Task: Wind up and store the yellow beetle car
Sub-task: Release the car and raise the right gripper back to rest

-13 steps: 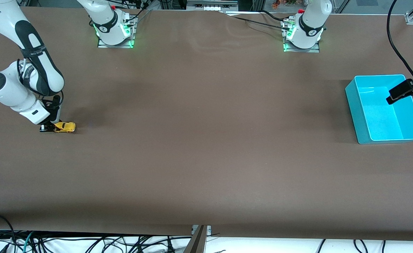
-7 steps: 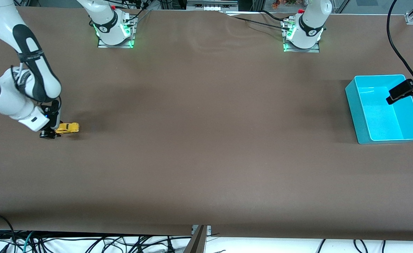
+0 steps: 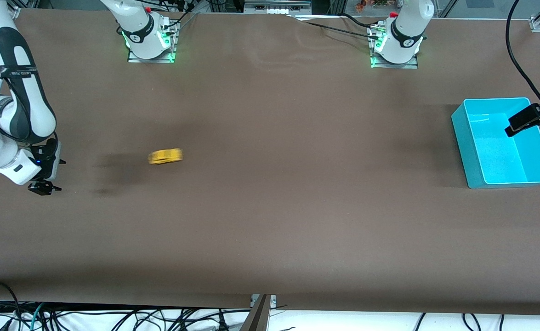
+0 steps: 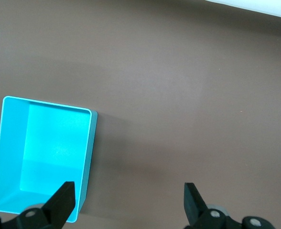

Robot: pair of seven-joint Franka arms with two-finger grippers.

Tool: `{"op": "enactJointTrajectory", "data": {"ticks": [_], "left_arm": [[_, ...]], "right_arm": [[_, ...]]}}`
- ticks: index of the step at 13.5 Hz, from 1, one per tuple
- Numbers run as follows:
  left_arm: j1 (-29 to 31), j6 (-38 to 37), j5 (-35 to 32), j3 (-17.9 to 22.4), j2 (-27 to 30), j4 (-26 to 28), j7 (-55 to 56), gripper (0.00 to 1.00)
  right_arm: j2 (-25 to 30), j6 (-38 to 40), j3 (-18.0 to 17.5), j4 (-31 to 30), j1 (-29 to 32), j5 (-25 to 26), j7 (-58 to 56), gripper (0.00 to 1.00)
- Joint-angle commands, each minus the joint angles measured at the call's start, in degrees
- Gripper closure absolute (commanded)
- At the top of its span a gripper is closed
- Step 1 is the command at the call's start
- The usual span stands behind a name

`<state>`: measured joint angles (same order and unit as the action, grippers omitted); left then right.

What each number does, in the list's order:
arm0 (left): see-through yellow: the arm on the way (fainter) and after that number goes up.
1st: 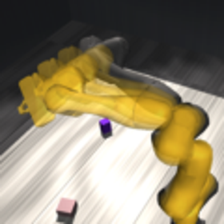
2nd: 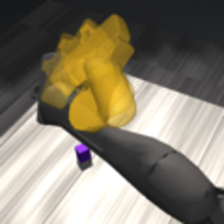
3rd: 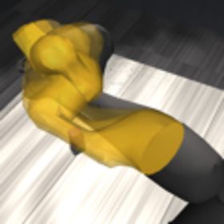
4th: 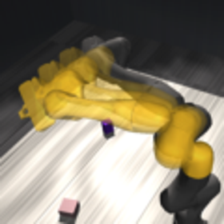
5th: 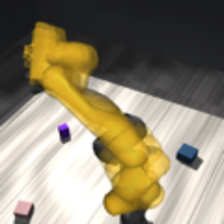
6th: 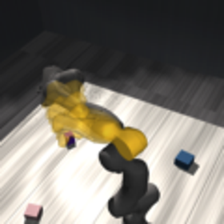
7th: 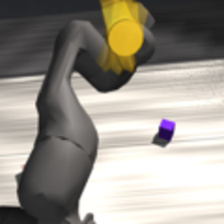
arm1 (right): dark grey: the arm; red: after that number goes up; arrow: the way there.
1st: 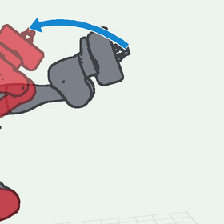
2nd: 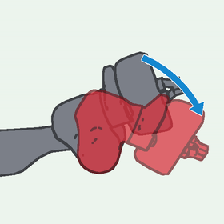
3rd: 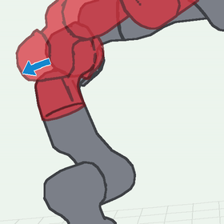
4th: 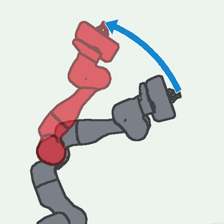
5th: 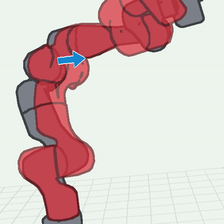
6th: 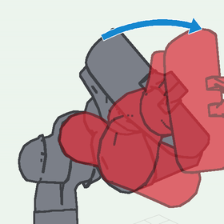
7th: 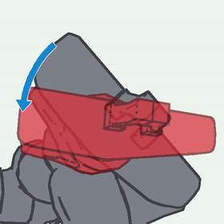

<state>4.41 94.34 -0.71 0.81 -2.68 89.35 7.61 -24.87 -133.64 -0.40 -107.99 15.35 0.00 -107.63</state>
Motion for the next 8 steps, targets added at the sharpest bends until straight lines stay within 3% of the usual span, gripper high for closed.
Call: {"op": "enactJointTrajectory", "data": {"ticks": [1, 8], "left_arm": [[0.3, -1.0, 0.2, 0.0, -0.7, -1.8, -1.4, 0.0], [0.3, -1.0, 0.2, 0.0, -0.7, -1.8, -1.4, 0.0]], "right_arm": [[2.8, 6.2, -1.4, 2.6, 0.3, -0.8, 7.5, 0.0], [3.4, 26.7, -3.5, 17.0, 0.2, -0.9, 34.2, 0.0]]}}
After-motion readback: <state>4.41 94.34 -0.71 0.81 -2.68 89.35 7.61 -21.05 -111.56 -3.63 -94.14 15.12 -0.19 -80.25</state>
